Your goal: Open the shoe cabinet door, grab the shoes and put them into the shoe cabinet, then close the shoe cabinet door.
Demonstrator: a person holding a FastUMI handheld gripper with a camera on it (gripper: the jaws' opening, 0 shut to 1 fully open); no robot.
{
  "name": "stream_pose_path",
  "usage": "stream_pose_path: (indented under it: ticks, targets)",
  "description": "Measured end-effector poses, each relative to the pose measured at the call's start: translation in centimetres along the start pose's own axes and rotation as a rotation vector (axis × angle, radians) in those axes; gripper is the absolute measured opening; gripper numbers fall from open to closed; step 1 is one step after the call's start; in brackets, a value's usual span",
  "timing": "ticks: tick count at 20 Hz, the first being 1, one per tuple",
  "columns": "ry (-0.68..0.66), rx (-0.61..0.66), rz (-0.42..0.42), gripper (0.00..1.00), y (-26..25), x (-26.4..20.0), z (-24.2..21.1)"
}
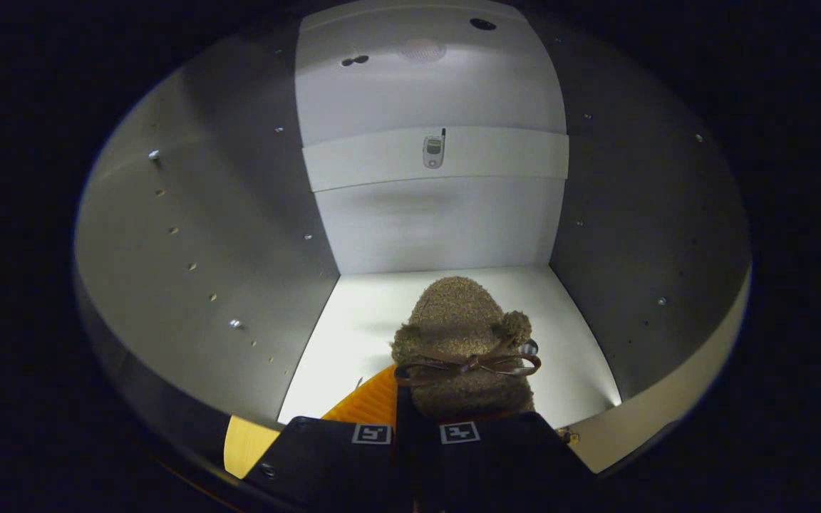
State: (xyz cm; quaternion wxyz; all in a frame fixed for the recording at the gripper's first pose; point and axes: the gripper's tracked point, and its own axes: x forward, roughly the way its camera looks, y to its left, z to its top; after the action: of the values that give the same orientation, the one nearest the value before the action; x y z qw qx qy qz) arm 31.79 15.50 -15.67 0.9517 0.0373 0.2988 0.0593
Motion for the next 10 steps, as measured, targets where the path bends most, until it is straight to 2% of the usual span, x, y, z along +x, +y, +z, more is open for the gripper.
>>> stream_pose_path:
  ticks: [5, 10]
  targets:
    - [0.015, 0.007, -0.043, 0.10, -1.5, 4.8, 1.4]
    - [0.035, 0.015, -0.070, 0.10, -2.5, 7.6, 1.3]
